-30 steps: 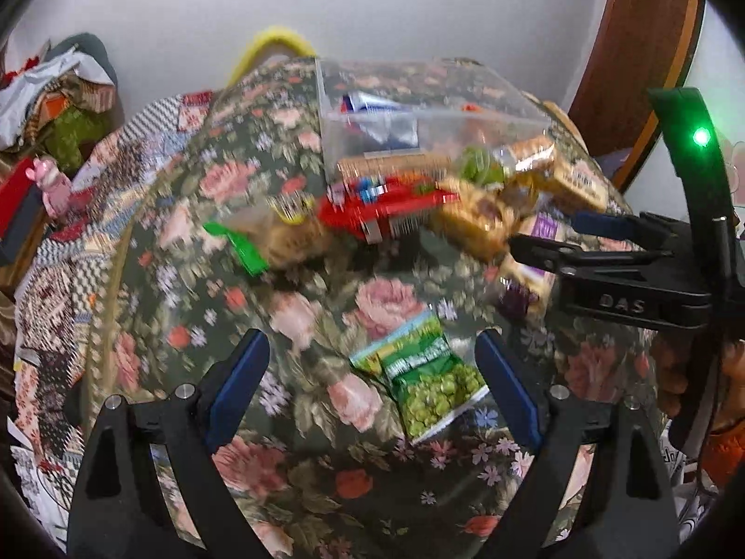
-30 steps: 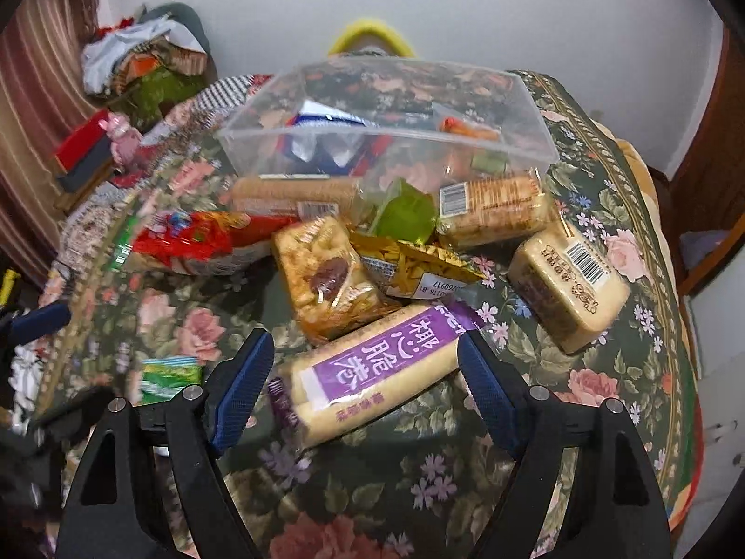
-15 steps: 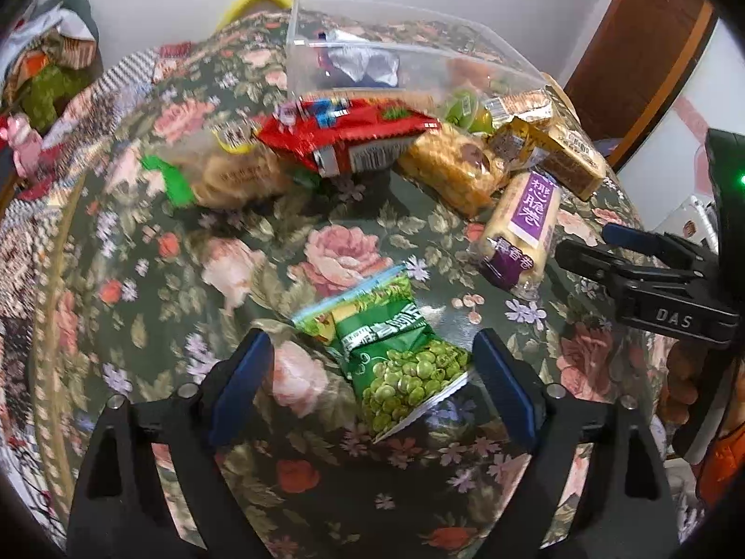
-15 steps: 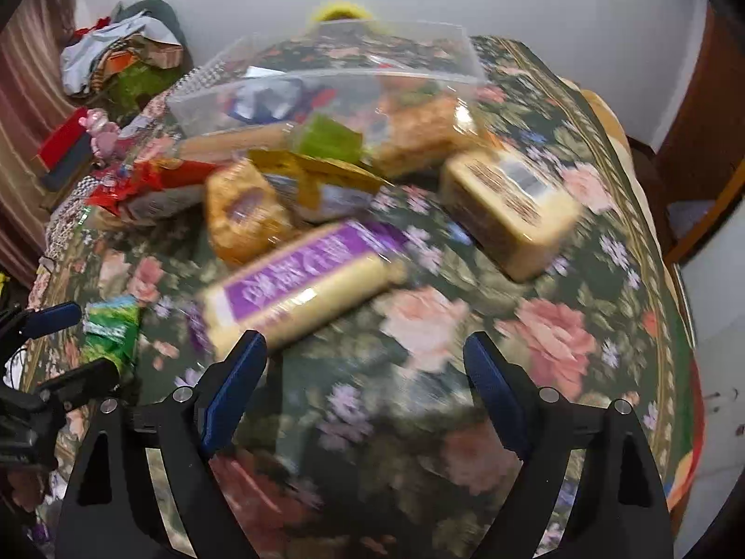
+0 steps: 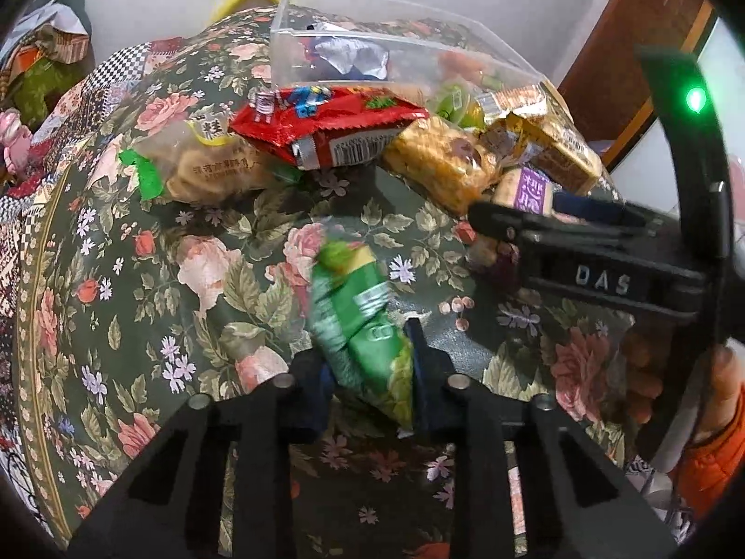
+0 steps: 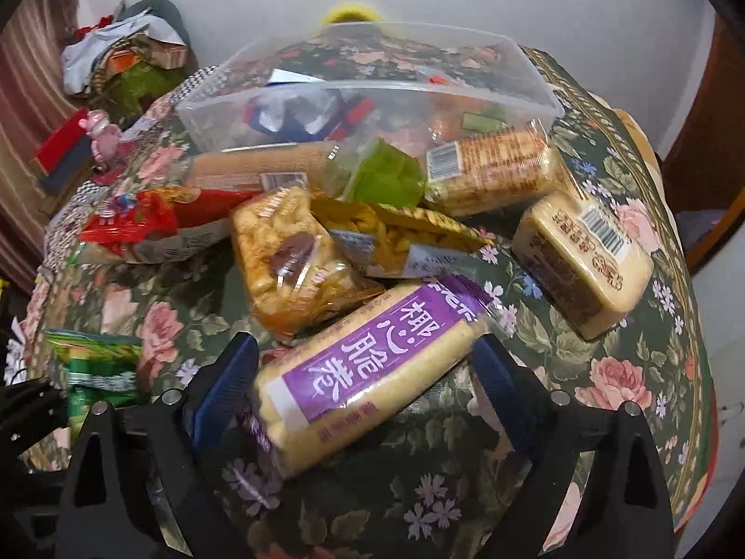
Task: Organize snacks
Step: 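Grasp the green pea bag with the left gripper while the right gripper grasps the purple coconut roll pack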
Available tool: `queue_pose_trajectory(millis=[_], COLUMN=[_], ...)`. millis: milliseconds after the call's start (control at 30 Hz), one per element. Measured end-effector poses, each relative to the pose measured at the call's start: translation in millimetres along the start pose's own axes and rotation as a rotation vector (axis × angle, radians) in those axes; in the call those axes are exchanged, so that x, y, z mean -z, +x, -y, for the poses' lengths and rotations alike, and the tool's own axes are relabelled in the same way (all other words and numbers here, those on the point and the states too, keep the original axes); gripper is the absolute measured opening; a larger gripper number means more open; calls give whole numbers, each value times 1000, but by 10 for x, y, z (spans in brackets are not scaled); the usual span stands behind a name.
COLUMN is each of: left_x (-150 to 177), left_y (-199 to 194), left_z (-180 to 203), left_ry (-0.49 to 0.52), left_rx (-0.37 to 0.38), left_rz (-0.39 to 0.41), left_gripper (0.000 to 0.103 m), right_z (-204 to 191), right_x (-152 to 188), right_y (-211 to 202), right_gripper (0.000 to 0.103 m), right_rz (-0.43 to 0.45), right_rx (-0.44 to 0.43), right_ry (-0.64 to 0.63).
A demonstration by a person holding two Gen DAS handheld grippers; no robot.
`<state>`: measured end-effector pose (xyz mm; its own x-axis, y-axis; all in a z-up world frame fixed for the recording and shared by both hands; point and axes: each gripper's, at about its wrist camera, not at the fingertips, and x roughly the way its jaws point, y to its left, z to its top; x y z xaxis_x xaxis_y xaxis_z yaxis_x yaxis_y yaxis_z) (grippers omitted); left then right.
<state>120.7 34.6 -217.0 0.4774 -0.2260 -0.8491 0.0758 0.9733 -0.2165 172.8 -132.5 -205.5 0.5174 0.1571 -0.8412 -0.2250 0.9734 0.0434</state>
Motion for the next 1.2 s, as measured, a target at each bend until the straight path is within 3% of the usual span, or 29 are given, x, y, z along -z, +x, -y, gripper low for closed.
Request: queue_pose_trajectory(millis=[200, 433, 533, 633, 733, 833, 900, 1200], left_x=[-3, -50, -68, -111, -132, -136, -127, -160], left_y=[9, 55, 69, 78, 93, 107, 86, -158], left_z=[-65, -89, -86, -120, -152, -154, -141, 34], left_ry=[-11, -22, -26, -50, -63, -54, -45, 1], left_rx=[10, 6, 1, -1, 5, -5, -4, -5], left_rz=[-1, -9, -12, -5, -2, -3, 0, 61], left_gripper=[26, 35, 46, 50, 48, 29, 28, 27], right_z=[294, 497, 457, 418, 381, 384, 394, 460], right_x=[195, 294, 270, 219, 183, 159, 146, 236], right_y=[-124, -271, -244, -187, -141, -129, -130, -297], right_gripper=[91, 90, 85, 76, 67, 55, 43, 42], right_rz=[-5, 3, 6, 2, 10, 19, 24, 51], right_rx=[7, 52, 50, 53, 55, 40, 36, 6], right_ry=[6, -9, -15, -32, -40, -22, -12, 18])
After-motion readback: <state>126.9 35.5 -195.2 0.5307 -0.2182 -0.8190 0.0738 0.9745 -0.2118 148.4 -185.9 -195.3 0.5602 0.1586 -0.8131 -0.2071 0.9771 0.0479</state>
